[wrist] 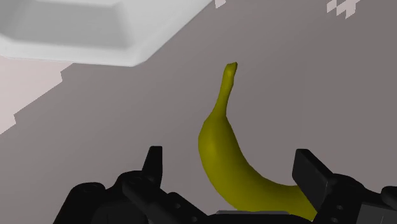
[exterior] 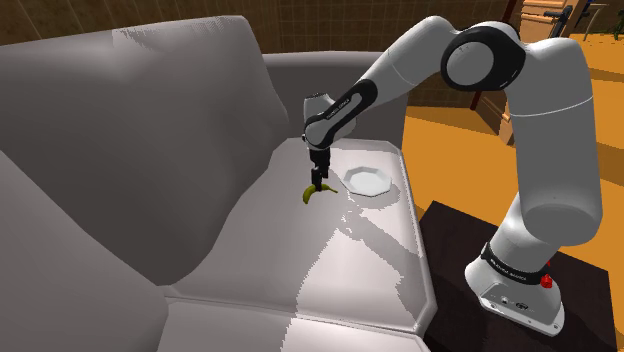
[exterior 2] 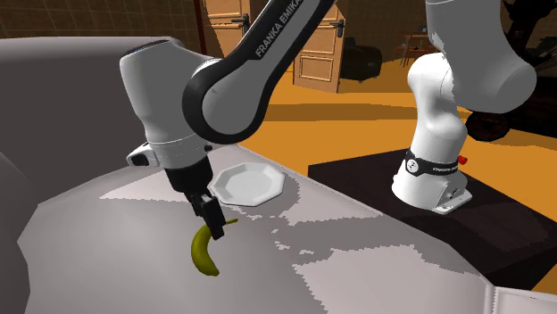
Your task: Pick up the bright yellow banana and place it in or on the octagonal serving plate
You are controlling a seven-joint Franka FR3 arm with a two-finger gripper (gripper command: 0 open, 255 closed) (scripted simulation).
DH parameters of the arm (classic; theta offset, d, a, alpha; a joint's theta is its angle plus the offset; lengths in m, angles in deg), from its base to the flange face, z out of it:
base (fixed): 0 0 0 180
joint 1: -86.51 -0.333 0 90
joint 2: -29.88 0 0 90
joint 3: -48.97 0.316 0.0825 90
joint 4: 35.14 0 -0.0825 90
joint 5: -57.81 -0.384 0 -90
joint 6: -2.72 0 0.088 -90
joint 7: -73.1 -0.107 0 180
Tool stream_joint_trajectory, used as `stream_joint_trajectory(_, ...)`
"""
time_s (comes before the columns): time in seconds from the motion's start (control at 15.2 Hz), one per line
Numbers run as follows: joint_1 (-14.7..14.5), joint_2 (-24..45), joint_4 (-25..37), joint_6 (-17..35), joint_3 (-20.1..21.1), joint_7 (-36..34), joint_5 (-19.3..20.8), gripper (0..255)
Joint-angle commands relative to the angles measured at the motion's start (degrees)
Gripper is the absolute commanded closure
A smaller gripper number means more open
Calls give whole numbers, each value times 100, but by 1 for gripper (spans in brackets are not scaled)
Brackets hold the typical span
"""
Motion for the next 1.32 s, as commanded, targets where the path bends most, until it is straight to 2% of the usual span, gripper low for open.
stream_joint_trajectory(0.0, -1, 3, 2, 3, 0, -1, 0, 0)
stream_joint_trajectory(0.13, 0, 2, 1, 2, 0, -1, 0, 0)
stream_joint_trajectory(0.2, 0, 2, 1, 2, 0, -1, 0, 255)
stream_joint_trajectory(0.79, -1, 3, 2, 3, 0, -1, 0, 255)
stream_joint_trajectory(1.25, -1, -350, 59, -408, -4, -20, 10, 255)
